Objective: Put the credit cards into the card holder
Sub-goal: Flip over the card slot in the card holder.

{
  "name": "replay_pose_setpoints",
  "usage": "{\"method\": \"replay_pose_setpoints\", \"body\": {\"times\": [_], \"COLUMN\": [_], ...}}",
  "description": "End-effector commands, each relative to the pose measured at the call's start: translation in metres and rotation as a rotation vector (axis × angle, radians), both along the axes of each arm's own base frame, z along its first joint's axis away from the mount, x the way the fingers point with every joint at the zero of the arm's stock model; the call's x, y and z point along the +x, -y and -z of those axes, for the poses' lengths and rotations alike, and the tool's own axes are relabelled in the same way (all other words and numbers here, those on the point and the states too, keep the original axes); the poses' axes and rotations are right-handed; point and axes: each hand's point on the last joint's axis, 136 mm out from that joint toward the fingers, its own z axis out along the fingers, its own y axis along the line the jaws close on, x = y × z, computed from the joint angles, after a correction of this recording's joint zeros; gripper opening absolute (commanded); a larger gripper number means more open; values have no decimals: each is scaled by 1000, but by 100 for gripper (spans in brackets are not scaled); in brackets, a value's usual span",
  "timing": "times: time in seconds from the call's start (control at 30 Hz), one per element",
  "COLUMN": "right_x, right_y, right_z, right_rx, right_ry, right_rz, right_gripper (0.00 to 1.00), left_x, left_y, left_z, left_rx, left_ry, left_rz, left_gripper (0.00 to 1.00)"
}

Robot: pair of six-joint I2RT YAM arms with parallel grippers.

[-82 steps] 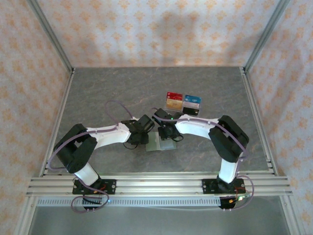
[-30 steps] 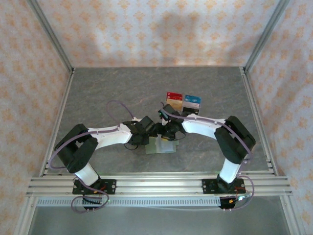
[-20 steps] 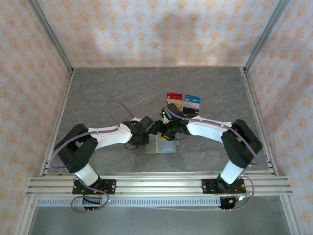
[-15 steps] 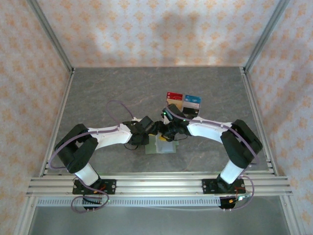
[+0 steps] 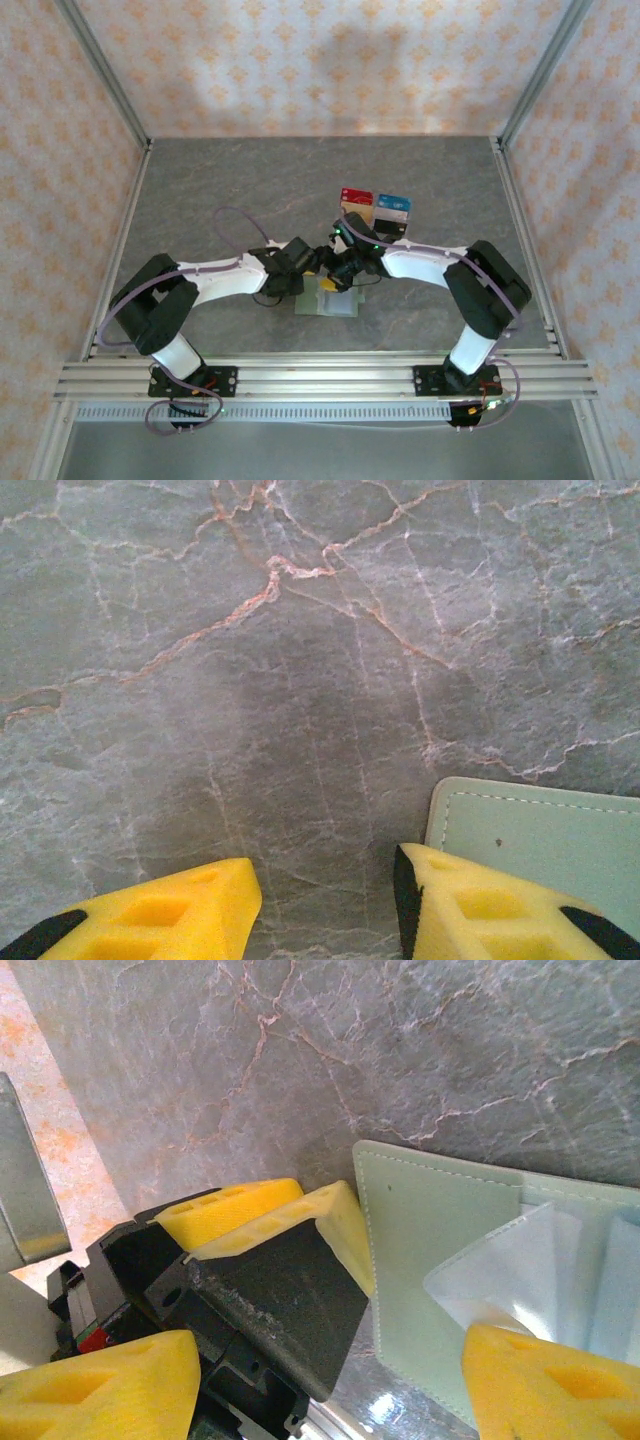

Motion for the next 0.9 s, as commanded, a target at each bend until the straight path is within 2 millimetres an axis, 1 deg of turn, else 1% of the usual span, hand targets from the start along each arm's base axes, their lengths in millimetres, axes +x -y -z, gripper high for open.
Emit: {"method": "replay_pose_setpoints", "body": {"times": [0.0,0.2,0.33,0.5,0.57,0.67,0.77,0.87], "right_x": [19,28,32,37,38,38,38,40], "right_y": [-31,-32,-36,-40,-40,-33,-20,8], "right_z": [-27,-26,-27,-30,-35,-46,-58,-56], "right_rx": [147,117,123,119,106,54,-23,-169], "right_ry": [70,84,83,94,113,163,224,262], "right_rz": [17,40,42,39,25,2,-13,3], "right_gripper": [73,73,74,75,75,75,75,73], "left_x": [-18,-22,-27,-34,-36,-40,-42,-42], "left_y": [9,1,-4,-14,-18,-24,-24,-18], "left_z": [-2,-19,-23,-32,-37,-46,-52,-57], "left_rx": [-31,-30,-36,-35,-32,-29,-43,-55], "left_ry": [-38,-15,-11,3,11,24,35,41], "left_rz": [58,47,38,24,20,20,39,83], "left_gripper": [46,49,50,56,58,60,63,66]}}
